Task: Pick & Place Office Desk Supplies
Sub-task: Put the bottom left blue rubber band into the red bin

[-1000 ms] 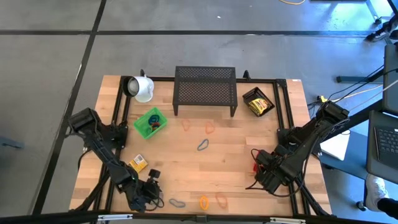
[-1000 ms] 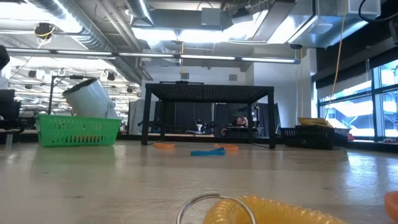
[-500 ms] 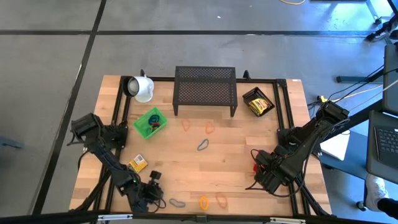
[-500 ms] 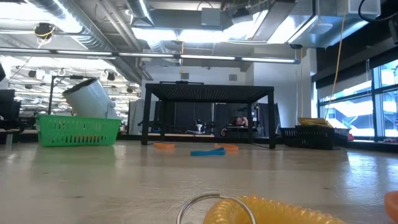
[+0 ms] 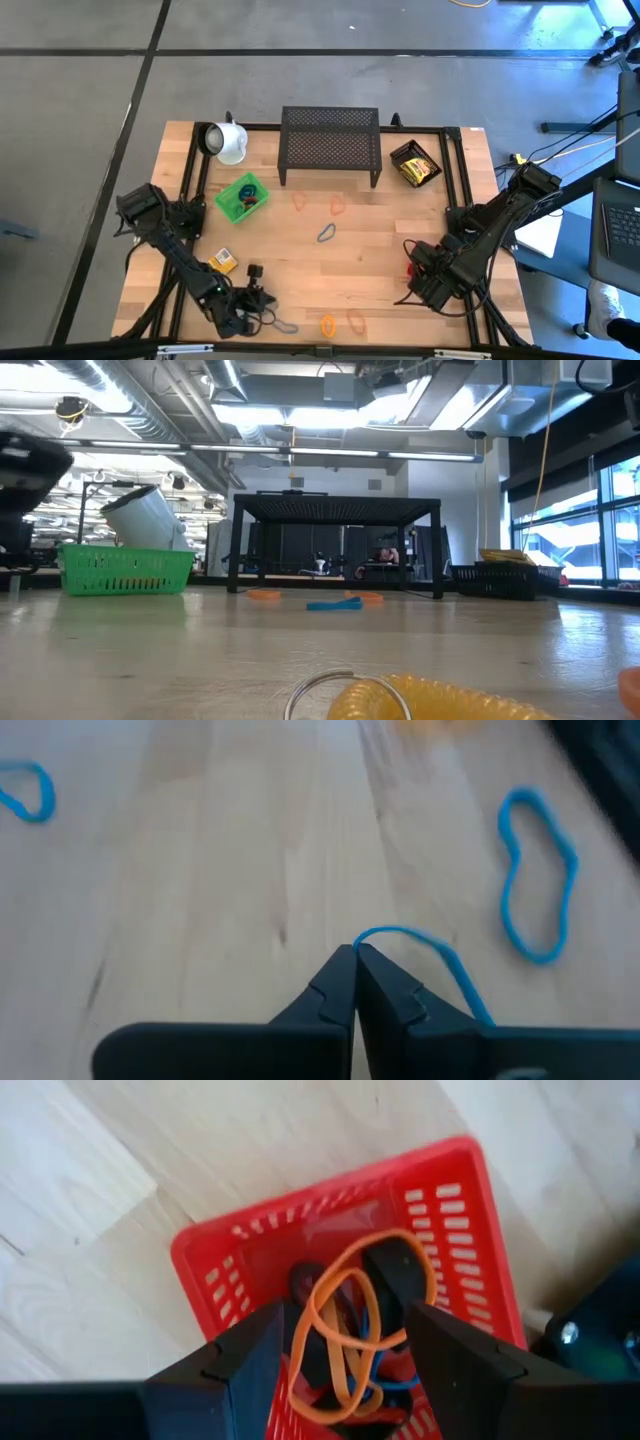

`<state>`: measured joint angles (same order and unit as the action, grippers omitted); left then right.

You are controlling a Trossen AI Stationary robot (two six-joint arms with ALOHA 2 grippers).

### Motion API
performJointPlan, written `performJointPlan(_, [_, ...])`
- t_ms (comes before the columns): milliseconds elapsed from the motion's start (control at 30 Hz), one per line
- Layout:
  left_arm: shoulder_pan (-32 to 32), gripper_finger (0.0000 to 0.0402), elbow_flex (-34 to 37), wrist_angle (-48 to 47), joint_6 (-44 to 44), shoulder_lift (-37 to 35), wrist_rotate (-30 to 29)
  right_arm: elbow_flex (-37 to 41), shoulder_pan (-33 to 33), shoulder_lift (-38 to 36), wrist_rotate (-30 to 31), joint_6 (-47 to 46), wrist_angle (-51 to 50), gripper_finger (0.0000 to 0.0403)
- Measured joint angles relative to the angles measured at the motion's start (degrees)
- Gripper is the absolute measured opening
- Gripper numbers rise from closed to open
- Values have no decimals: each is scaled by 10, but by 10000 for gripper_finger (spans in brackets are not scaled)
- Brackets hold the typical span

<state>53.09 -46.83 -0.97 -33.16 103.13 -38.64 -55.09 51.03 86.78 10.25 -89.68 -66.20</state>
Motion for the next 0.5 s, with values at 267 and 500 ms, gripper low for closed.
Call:
performJointPlan(267, [-72, 2, 0, 121, 125, -1, -52, 0, 0, 0, -32, -14, 0, 212])
performJointPlan(500, [-153, 2, -1, 307, 348, -1, -73, -36, 0, 0, 51, -13, 17, 212])
